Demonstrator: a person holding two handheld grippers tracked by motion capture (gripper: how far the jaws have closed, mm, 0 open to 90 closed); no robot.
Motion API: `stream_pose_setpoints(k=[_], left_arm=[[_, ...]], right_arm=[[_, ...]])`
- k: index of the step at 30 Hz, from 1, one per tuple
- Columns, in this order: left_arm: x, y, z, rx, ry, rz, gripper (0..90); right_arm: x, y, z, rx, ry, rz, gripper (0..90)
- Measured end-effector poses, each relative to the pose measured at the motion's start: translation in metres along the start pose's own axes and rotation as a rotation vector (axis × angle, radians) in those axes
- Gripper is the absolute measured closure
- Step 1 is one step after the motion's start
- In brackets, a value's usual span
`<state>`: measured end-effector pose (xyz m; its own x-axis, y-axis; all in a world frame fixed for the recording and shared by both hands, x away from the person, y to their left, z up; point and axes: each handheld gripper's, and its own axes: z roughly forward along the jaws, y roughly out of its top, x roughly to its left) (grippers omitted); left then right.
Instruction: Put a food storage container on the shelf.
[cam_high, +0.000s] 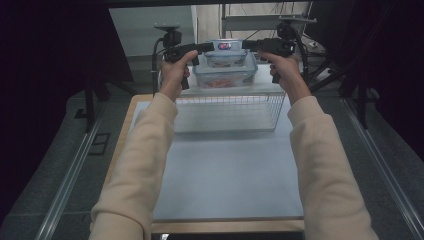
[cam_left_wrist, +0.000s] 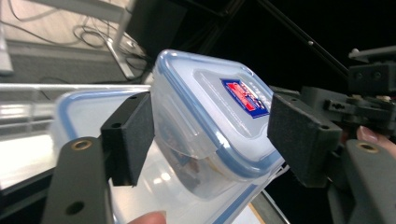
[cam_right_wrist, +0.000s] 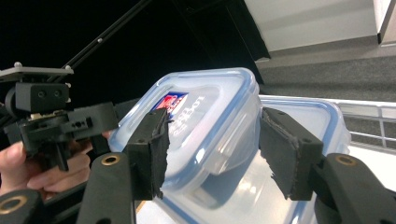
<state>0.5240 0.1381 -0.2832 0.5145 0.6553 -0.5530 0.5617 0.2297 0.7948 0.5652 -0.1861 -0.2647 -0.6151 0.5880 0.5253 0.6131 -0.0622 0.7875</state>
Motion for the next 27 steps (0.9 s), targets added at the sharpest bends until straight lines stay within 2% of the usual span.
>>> stream_pose_setpoints(k=[4, 10, 19, 24, 27], left_arm=[[-0.003, -0.002, -0.011, 0.000, -0.001, 0.027, 30.2], [-0.005, -0.014, -0.025, 0.013, 0.004, 0.051, 30.3], [-0.005, -0.029, -0.042, 0.020, -0.001, 0.067, 29.9], [-0.004, -0.041, -0.048, 0.030, -0.008, 0.082, 29.9], [-0.003, -0.047, -0.052, 0.026, -0.022, 0.075, 29.9]], right_arm=[[0.004, -0.004, -0.011, -0.017, 0.000, -0.028, 43.3], [0.010, -0.015, -0.024, 0.005, -0.018, -0.069, 44.1], [0.014, -0.029, -0.036, 0.011, -0.020, -0.081, 42.5], [0.015, -0.039, -0.041, 0.014, -0.003, -0.093, 41.6], [0.013, -0.047, -0.045, 0.011, 0.006, -0.097, 41.6]])
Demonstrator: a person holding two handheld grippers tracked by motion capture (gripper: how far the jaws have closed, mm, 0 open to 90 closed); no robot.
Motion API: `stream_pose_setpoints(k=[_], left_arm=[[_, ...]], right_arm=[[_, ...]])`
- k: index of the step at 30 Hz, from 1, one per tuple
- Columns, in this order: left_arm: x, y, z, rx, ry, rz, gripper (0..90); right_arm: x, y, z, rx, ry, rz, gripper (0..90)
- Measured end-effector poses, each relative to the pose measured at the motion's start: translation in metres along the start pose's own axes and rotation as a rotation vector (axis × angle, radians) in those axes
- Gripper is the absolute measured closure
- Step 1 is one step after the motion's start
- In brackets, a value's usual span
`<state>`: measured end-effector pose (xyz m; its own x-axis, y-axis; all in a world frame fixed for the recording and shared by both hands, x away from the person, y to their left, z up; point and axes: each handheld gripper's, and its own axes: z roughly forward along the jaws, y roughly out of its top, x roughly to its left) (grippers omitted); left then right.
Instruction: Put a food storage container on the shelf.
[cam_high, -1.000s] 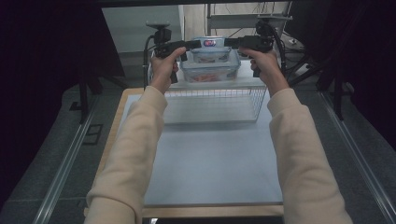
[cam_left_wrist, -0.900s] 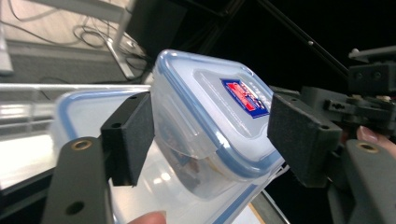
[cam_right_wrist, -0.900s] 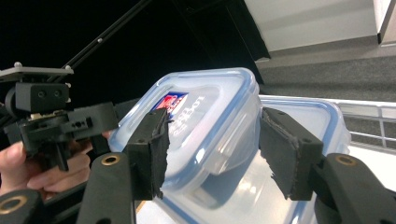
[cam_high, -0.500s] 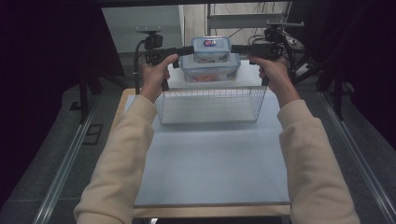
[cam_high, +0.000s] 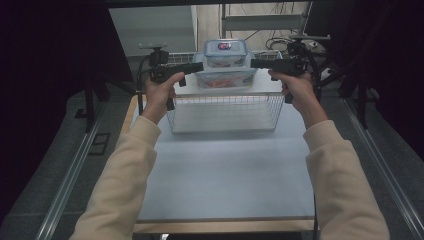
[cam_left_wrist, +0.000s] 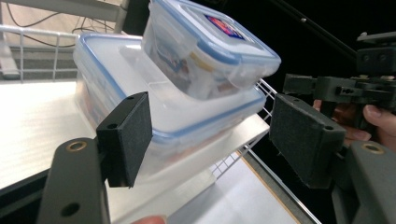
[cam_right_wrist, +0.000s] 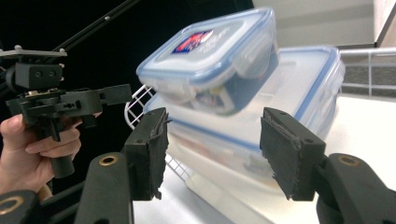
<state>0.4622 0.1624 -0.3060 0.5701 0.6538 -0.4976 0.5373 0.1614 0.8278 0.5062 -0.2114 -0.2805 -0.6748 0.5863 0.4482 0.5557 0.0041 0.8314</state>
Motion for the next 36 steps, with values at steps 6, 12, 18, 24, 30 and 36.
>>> stream_pose_setpoints(k=[6, 12, 18, 24, 30, 36], left_arm=[[-0.001, -0.012, -0.005, 0.006, -0.015, 0.004, 29.8], [-0.003, -0.031, -0.008, 0.017, -0.025, 0.022, 29.9], [-0.007, -0.062, -0.014, 0.040, -0.041, 0.063, 29.4], [-0.010, -0.109, -0.024, 0.058, -0.076, 0.096, 29.3], [-0.010, -0.152, -0.036, 0.085, -0.073, 0.109, 29.1], [-0.007, -0.181, -0.044, 0.100, -0.062, 0.091, 28.8]], right_arm=[[-0.005, -0.015, -0.007, -0.003, 0.019, 0.012, 41.4], [-0.010, -0.040, -0.015, -0.002, 0.049, 0.015, 41.2], [-0.011, -0.070, -0.024, 0.008, 0.058, -0.017, 41.1], [-0.009, -0.111, -0.031, 0.021, 0.088, -0.037, 40.6], [-0.011, -0.156, -0.039, 0.054, 0.087, -0.042, 40.0], [-0.013, -0.195, -0.046, 0.093, 0.085, -0.034, 39.1]])
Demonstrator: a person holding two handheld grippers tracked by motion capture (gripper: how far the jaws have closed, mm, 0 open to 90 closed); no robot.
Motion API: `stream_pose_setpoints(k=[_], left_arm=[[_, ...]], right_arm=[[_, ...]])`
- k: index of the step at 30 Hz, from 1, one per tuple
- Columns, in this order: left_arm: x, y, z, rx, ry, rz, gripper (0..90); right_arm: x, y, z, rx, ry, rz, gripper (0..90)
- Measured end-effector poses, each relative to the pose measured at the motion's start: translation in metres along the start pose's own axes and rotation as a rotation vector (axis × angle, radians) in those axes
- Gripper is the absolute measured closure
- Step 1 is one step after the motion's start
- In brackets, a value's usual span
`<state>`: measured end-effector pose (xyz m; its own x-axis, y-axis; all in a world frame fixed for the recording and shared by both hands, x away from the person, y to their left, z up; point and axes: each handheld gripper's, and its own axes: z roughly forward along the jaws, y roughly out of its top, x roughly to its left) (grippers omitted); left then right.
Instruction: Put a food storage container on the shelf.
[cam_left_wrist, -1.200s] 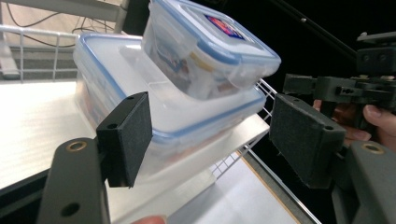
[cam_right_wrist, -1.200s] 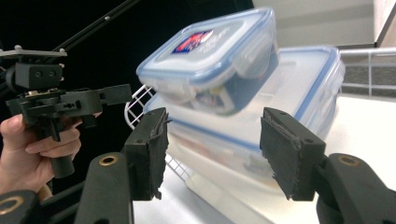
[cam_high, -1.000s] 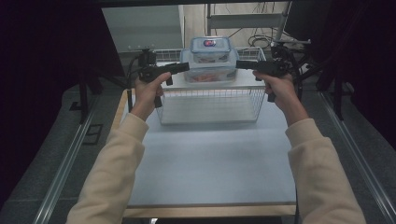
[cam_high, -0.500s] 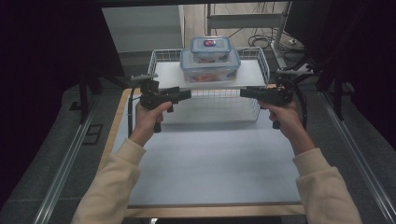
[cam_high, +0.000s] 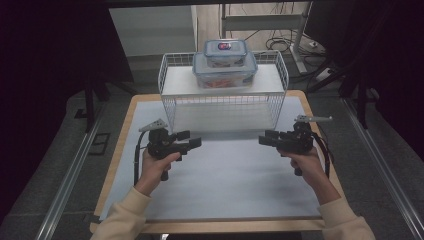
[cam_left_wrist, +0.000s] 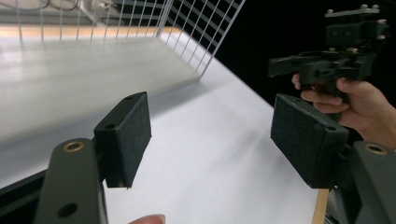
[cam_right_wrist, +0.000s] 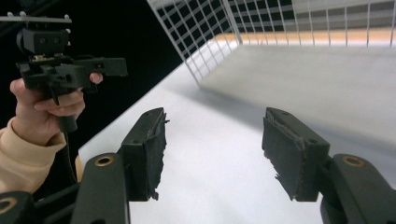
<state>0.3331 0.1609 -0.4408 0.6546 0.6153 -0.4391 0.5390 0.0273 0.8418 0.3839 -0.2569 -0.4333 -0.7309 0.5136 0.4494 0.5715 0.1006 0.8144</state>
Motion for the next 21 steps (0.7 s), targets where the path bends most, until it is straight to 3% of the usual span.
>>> stream_pose_setpoints(k=[1, 2, 5, 8, 9, 15, 19, 21], left_arm=[[-0.001, -0.010, -0.001, 0.003, -0.003, -0.024, 28.8], [-0.001, -0.010, -0.001, 0.003, -0.003, -0.024, 28.7], [-0.001, -0.024, 0.000, 0.024, 0.001, -0.030, 28.6], [0.000, -0.037, 0.002, 0.042, 0.002, -0.051, 28.6], [0.001, -0.043, 0.005, 0.064, 0.012, -0.058, 28.5], [0.003, -0.049, 0.007, 0.071, 0.024, -0.071, 28.4], [0.002, -0.050, 0.008, 0.083, 0.043, -0.051, 28.4], [0.004, -0.051, 0.008, 0.082, 0.047, -0.063, 28.5]], right_arm=[[0.000, -0.006, 0.000, 0.002, 0.004, 0.007, 39.0], [0.000, -0.006, 0.000, 0.002, 0.004, 0.007, 39.0], [-0.001, -0.029, 0.002, 0.037, 0.003, 0.014, 38.0], [-0.002, -0.037, 0.003, 0.063, -0.010, 0.017, 37.6], [-0.003, -0.043, 0.004, 0.078, -0.018, 0.016, 37.5], [-0.003, -0.051, 0.012, 0.110, -0.024, 0.009, 36.0], [-0.002, -0.051, 0.012, 0.111, -0.025, 0.002, 35.4], [-0.002, -0.050, 0.011, 0.107, -0.031, 0.004, 35.1]])
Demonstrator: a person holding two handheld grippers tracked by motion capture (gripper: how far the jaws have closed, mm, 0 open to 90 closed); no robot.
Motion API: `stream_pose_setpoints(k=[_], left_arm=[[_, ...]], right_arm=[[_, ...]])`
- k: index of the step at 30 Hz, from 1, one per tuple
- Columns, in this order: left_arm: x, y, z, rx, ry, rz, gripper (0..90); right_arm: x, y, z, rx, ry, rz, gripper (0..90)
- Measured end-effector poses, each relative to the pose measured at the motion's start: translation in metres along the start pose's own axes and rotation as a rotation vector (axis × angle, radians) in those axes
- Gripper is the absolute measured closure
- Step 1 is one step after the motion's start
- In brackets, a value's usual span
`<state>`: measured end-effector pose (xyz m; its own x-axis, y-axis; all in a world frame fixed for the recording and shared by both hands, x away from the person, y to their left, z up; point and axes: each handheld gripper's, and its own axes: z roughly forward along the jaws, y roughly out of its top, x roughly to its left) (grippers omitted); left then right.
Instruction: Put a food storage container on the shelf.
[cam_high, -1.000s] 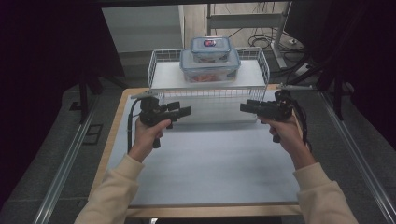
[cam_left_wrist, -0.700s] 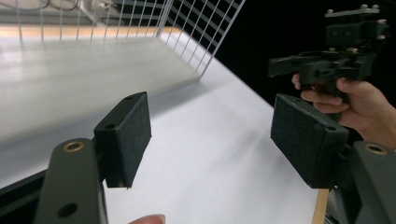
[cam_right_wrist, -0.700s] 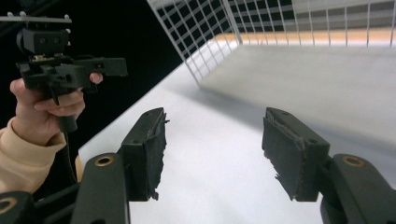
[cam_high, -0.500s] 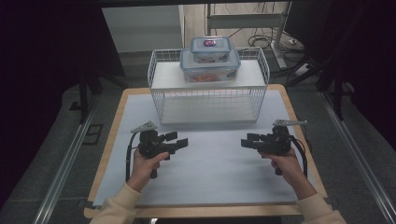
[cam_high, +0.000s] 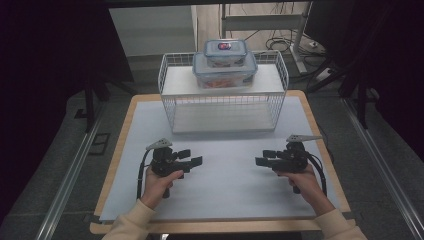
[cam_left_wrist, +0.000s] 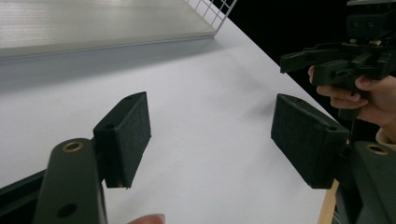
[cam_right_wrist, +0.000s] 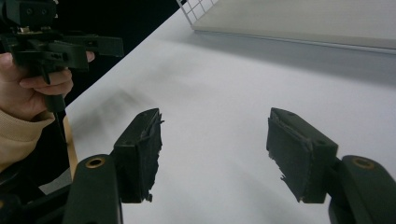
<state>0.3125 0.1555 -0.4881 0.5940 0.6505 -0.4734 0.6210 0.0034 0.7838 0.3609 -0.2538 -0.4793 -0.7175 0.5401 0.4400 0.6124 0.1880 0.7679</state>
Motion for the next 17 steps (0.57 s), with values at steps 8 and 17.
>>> stream_pose_setpoints(k=[8, 17], left_arm=[[0.0024, -0.0017, -0.0030, -0.002, 0.011, -0.015, 28.4], [0.0070, -0.0018, -0.0025, -0.002, 0.021, -0.026, 28.4]], right_arm=[[-0.0005, 0.0004, -0.0034, -0.010, -0.007, -0.006, 33.4], [-0.0017, -0.0007, -0.0036, -0.007, -0.011, -0.008, 32.9]])
